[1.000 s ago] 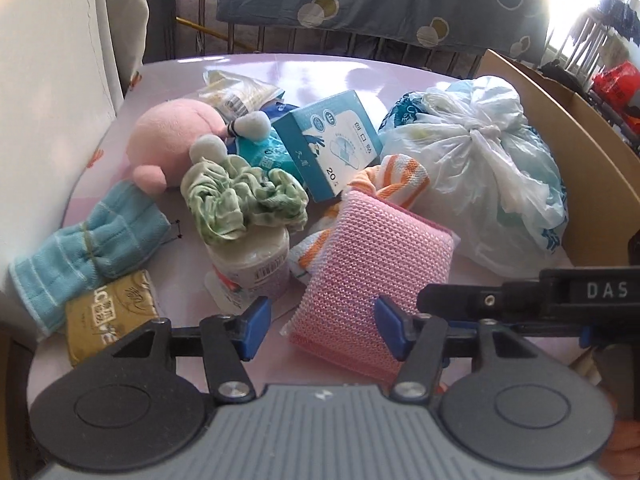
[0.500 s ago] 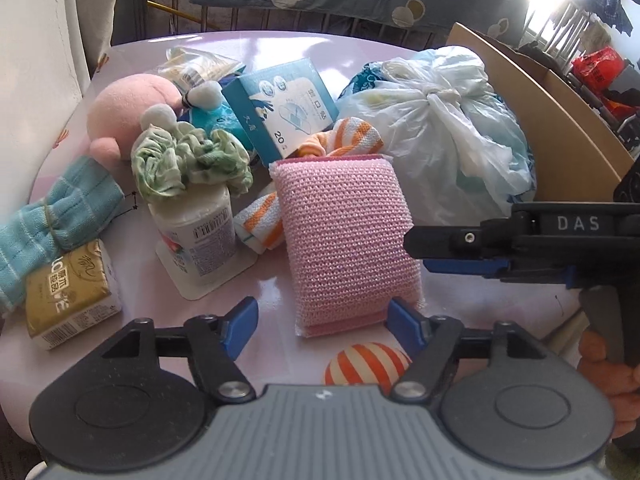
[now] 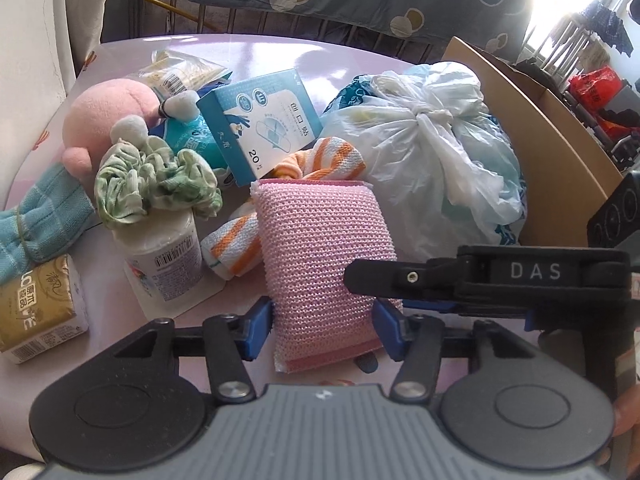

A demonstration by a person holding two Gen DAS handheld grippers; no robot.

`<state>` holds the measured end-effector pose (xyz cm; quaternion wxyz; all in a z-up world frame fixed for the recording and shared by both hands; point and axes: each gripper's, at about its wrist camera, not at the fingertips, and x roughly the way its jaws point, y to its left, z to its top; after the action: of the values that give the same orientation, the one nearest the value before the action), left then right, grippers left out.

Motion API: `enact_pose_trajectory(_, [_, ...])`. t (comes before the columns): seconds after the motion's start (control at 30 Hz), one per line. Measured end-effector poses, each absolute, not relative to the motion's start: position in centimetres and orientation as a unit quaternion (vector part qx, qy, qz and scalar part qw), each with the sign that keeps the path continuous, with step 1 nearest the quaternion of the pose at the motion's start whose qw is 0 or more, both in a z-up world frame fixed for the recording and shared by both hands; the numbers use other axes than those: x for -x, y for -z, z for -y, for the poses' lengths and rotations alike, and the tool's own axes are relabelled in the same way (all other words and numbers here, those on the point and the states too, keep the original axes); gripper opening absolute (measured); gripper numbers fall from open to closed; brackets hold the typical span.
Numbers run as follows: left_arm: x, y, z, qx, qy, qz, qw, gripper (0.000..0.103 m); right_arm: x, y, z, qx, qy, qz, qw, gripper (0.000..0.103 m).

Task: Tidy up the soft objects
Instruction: 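Lift the pink pad with the right tool and carry it into the box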

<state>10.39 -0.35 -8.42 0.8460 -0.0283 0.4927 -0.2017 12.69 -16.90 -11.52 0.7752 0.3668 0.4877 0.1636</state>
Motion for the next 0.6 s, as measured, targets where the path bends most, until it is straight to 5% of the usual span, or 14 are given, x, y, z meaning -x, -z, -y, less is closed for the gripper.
enact_pose_trajectory(0.6, [-4.6, 0.1, 2.0, 0.008, 0.213, -0.408, 0.888, 0.055, -9.0, 2.2, 17.6, -0.318, -0.188, -0.428, 0.825, 0.047])
